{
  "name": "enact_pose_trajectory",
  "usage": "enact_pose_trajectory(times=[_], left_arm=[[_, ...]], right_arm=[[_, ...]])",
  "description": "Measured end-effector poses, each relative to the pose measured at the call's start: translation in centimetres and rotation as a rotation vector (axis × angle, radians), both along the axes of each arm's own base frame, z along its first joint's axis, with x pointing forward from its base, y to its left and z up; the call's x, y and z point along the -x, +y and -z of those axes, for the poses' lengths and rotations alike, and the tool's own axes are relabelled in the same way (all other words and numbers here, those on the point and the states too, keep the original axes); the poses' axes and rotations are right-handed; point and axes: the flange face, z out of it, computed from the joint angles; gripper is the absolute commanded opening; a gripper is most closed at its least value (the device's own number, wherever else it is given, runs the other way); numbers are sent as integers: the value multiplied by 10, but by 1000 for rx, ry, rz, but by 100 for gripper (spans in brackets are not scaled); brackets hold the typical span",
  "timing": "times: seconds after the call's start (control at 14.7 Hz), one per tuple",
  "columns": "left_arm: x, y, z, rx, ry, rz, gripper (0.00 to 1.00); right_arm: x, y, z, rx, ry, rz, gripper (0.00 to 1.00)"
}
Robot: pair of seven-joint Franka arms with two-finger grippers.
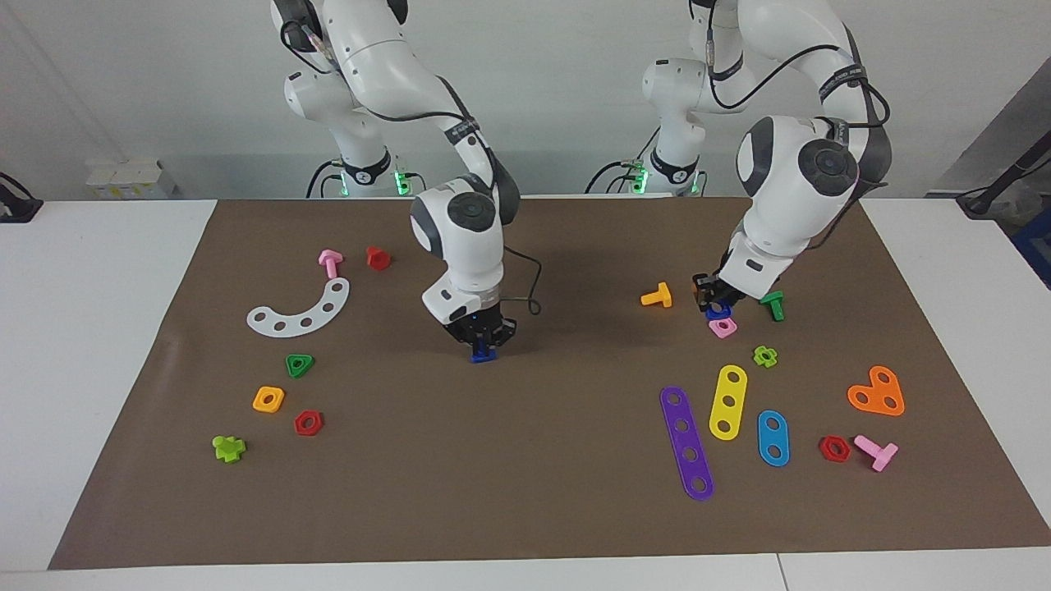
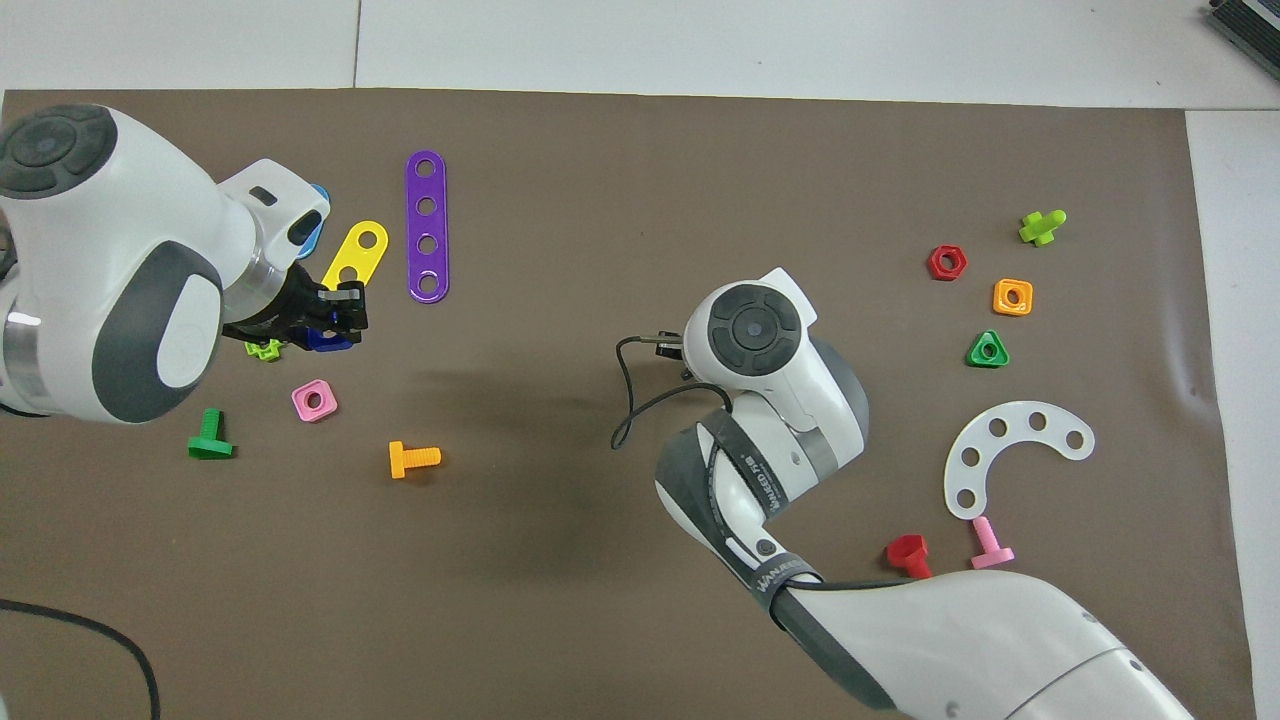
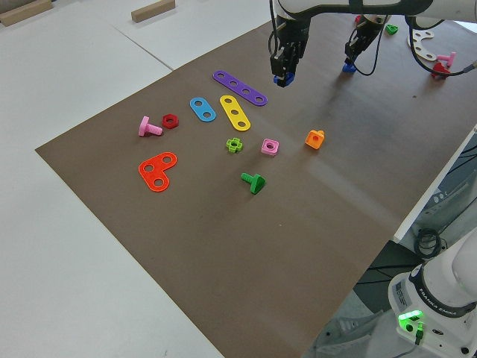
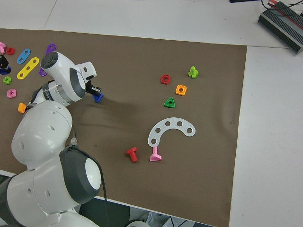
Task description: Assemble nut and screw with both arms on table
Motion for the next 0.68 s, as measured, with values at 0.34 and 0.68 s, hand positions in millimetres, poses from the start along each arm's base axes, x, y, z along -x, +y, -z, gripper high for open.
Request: enact_pose_trajectory(times=[0.34, 0.68], left_arm=[[3, -34, 1, 25, -23, -76, 0], [14, -107, 25, 29, -44, -207, 0]], right_arm=[[8, 23, 0, -8, -2, 36, 100], [-7, -12, -50, -7, -19, 89, 100]])
